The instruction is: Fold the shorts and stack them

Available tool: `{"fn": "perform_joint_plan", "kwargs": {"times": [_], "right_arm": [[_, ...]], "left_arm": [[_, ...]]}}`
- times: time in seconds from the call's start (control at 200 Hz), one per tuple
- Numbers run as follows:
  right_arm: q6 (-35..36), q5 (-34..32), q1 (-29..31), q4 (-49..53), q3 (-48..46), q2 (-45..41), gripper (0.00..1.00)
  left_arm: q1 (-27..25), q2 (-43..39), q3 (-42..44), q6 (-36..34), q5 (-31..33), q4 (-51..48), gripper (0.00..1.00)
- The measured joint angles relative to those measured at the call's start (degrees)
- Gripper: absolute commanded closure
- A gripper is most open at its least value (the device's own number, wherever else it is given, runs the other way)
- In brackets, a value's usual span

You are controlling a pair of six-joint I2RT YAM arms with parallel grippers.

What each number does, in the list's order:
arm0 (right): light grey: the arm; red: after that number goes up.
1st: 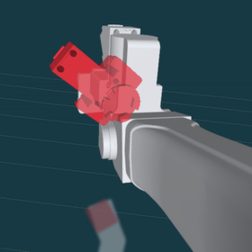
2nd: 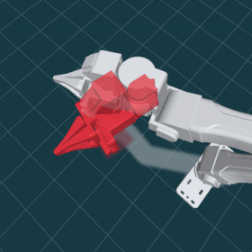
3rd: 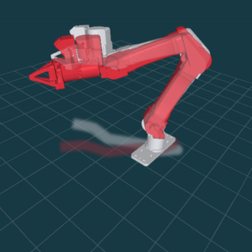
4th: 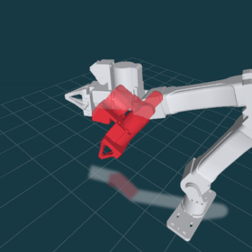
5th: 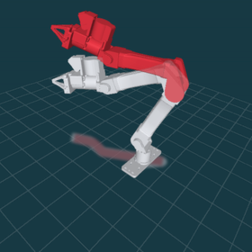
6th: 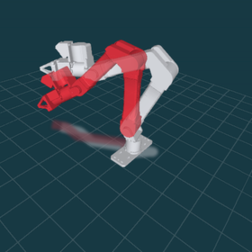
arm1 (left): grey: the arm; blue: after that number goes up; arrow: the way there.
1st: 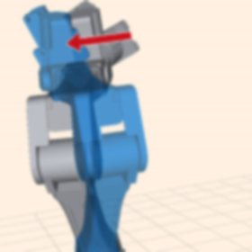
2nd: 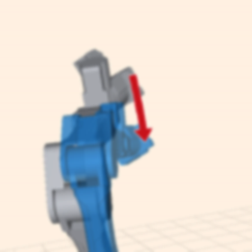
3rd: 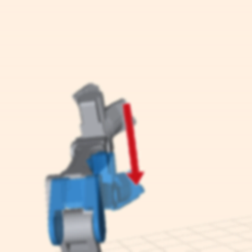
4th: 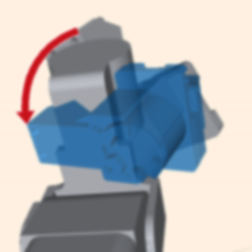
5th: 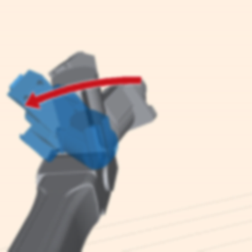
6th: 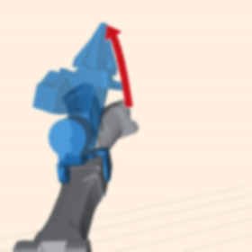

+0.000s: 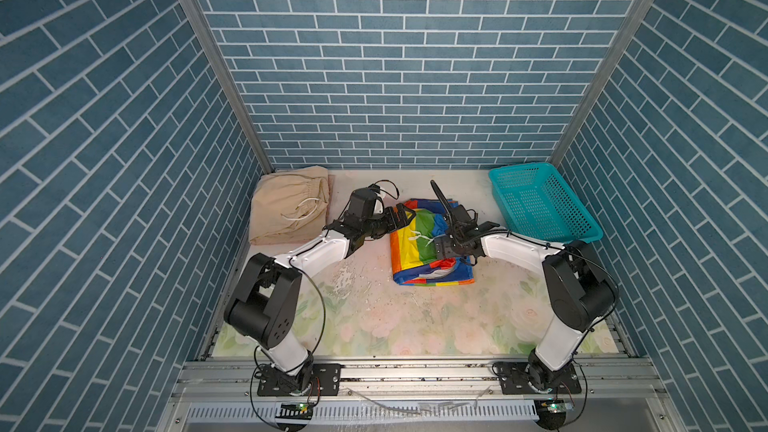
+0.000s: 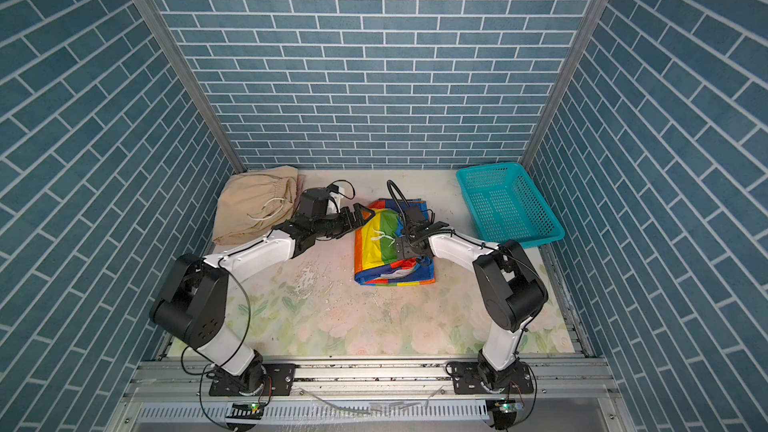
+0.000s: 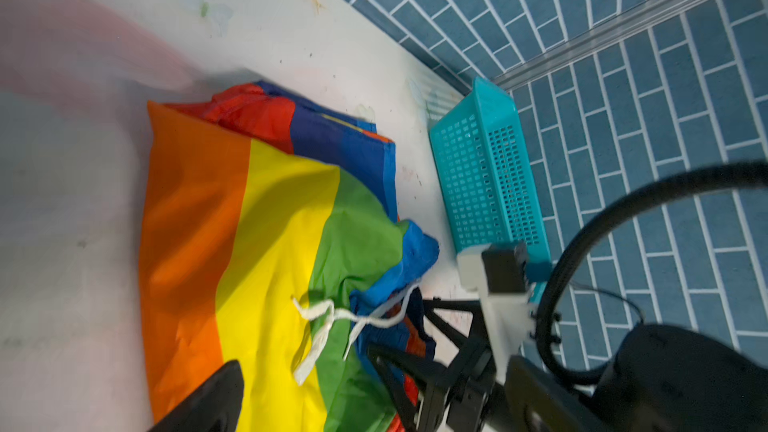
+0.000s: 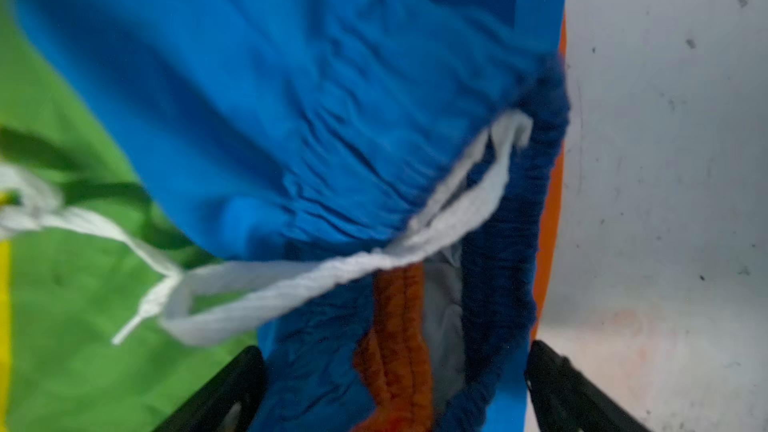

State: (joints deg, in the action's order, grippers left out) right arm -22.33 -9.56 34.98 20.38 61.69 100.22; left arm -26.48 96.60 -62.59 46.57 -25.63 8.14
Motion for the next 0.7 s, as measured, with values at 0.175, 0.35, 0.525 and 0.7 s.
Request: {"fn": "perform_joint_plan", "kwargs": {"times": [0.175,0.35,0.525,0.7], "right_arm": [[0.3,0.3,-1.8,-1.4,-5.2,-1.9,0.02],[0.5,1.7,-3.8,-3.1,-7.2,-3.1,0.02],[0.7,4.5,-6.2,-4.4,-9.2,-4.7,0.02],[0.7,6.5,-8.0,-4.3,-11.2,-8.0,0.02]], "left_arm": [[0.0,10.8,-8.8,1.2,-1.0,3.2,0.00],[0.0,19.2,-13.4,2.6,-1.7,4.7,0.00],[0.2,25.0,-15.8,2.6,-1.6,4.8,0.00],[1.0,28.7,-18.6,1.6,-1.7,3.7,0.00]]}}
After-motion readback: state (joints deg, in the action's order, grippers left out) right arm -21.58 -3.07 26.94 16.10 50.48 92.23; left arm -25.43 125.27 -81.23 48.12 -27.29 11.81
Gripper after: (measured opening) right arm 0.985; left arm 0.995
